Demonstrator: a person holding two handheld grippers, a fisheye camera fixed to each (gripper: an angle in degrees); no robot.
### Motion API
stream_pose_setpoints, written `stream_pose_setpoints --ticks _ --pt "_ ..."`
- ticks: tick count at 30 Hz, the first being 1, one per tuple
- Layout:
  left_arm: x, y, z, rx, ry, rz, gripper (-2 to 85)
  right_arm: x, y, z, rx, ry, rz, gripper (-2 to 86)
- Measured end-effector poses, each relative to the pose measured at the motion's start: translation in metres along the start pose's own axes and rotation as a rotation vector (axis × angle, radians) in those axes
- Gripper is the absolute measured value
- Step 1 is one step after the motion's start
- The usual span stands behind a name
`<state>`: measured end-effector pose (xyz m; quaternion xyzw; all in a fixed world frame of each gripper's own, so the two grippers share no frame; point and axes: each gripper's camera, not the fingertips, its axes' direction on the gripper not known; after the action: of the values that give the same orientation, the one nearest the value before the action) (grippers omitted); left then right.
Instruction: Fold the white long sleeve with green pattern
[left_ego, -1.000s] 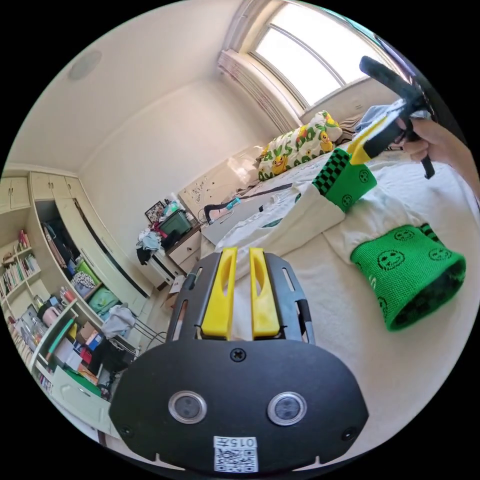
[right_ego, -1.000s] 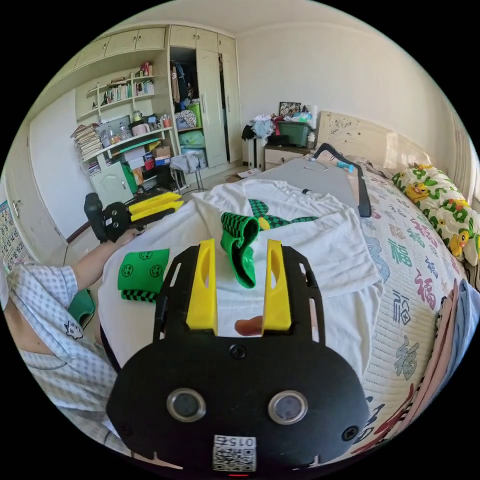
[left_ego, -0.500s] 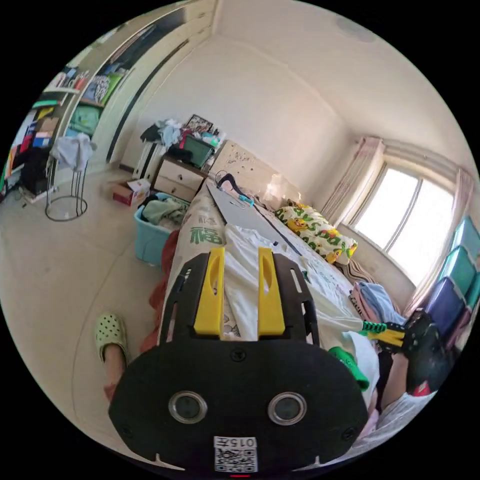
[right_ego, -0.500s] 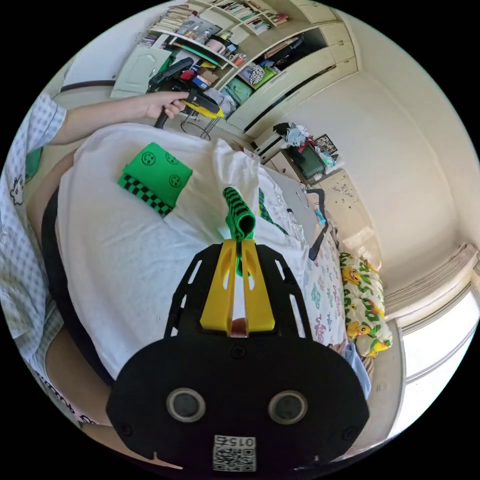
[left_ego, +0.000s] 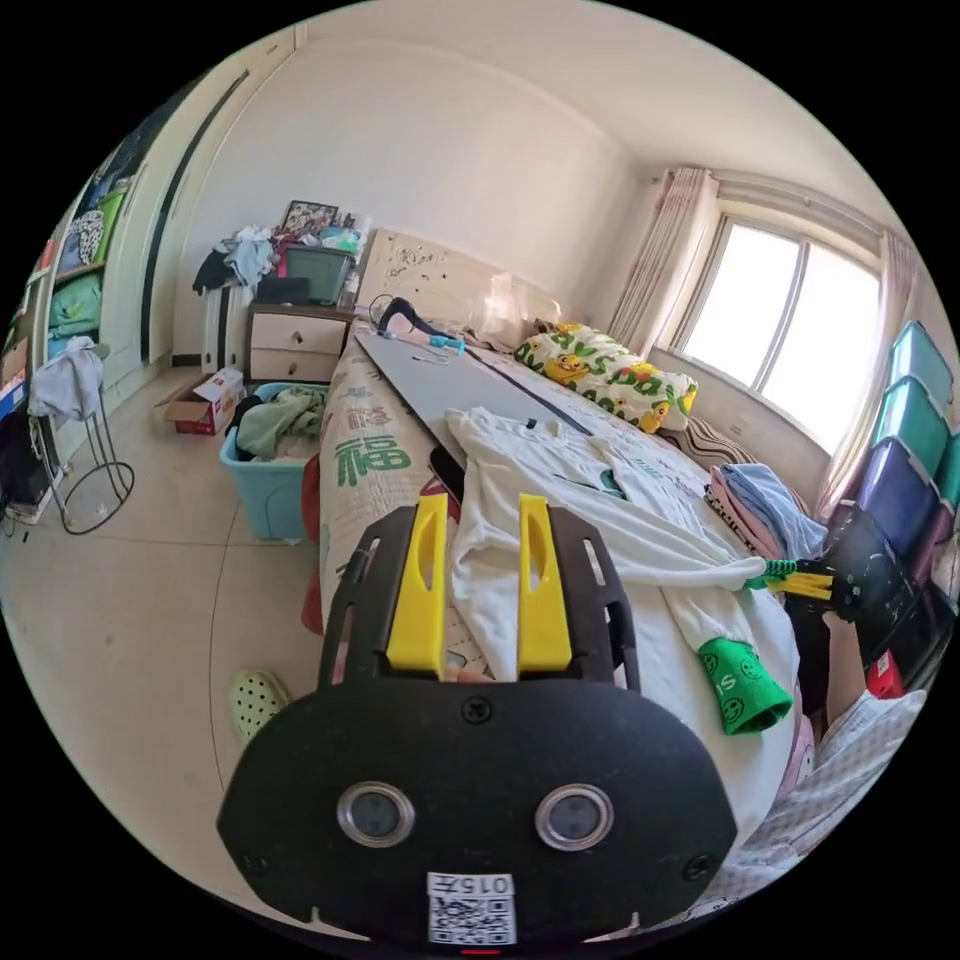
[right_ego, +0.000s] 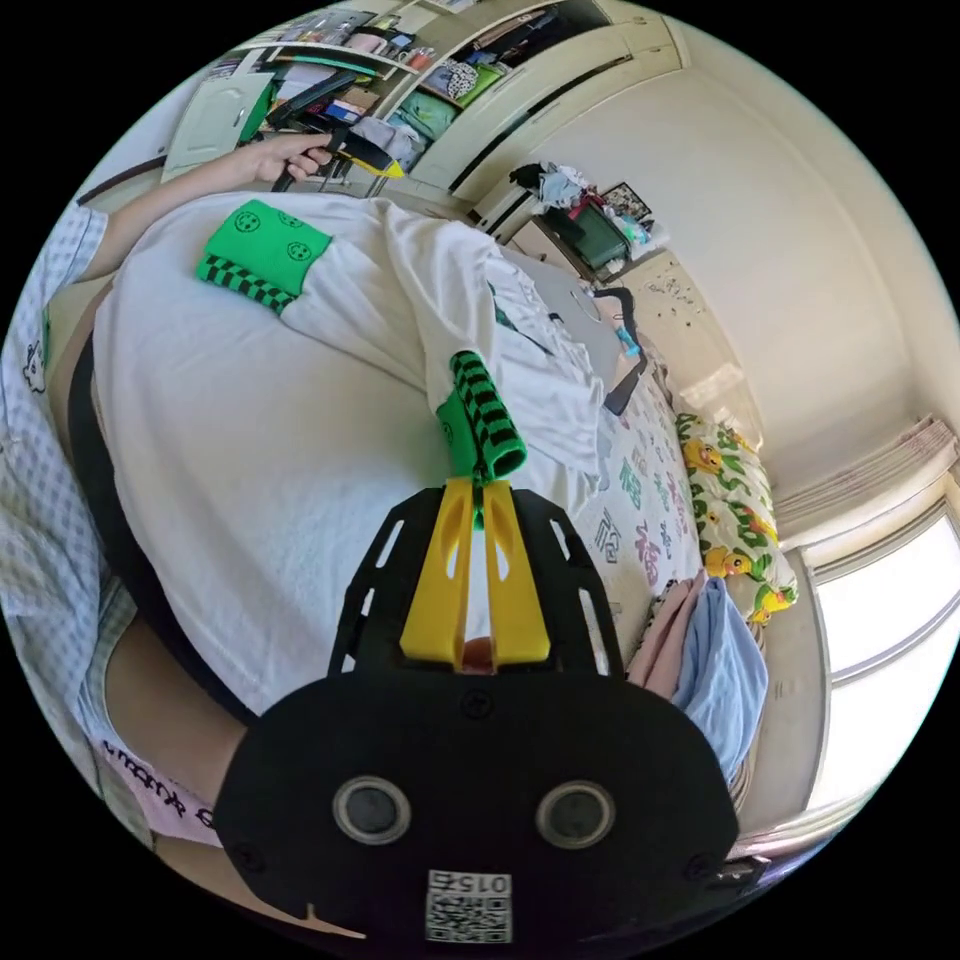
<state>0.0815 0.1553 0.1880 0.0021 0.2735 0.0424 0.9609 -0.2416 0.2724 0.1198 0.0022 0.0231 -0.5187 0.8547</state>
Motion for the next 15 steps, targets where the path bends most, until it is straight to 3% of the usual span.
stream_pose_setpoints --ticks 3,7,11,15 --pt "0.011 -0.013 0.013 -0.104 -0.063 0.159 9.9 0.053 0.0 -0.033 0.115 -0.238 0.183 3.8" --pt "0.013 -0.016 0.04 -0.168 -0.12 0.255 10.2 0.132 -0.047 -0.072 0.212 -0.211 0.332 6.4" --pt "0.015 -0.02 0.062 -0.236 -0.06 0.329 11.1 0.187 -0.162 -0.056 0.376 -0.454 0.296 6.7" --pt "0.016 -0.037 0.068 -0.226 -0.024 0.379 10.9 0.227 -0.282 0.004 0.353 -0.645 0.271 9.7"
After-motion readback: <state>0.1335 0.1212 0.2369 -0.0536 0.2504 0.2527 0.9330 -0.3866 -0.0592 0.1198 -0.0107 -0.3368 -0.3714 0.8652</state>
